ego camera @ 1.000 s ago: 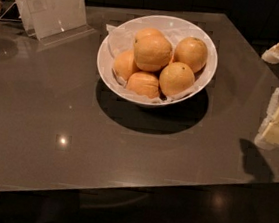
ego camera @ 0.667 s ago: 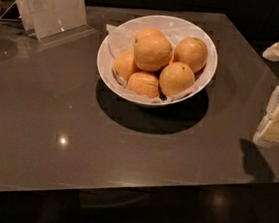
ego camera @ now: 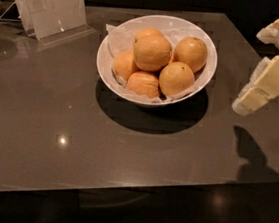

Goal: Pick orange from white bowl

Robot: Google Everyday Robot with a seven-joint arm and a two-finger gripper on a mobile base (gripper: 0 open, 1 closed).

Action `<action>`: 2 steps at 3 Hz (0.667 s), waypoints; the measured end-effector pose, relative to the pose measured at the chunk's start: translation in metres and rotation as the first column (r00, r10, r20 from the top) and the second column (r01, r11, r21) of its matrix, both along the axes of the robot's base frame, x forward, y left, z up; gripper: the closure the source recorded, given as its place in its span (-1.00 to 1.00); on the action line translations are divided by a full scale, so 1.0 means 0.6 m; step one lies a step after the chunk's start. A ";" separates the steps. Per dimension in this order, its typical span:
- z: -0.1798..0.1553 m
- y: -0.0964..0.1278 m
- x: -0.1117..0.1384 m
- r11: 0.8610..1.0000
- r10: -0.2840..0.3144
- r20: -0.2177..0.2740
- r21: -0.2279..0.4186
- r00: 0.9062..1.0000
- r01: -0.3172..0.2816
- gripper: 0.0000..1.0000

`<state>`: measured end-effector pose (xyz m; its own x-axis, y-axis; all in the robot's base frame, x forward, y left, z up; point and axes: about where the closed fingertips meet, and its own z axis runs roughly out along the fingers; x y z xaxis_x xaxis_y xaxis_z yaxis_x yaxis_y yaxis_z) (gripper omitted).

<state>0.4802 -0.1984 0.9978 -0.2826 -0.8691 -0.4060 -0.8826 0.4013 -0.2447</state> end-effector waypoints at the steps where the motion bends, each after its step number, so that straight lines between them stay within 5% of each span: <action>1: -0.001 0.028 0.059 0.998 0.000 -0.014 0.067 1.000 0.001 -1.00; 2: 0.000 0.032 0.069 0.997 0.002 -0.011 0.075 1.000 -0.002 -1.00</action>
Offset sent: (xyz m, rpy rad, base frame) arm 0.0316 0.0151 -0.0004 0.0599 0.0124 -0.0006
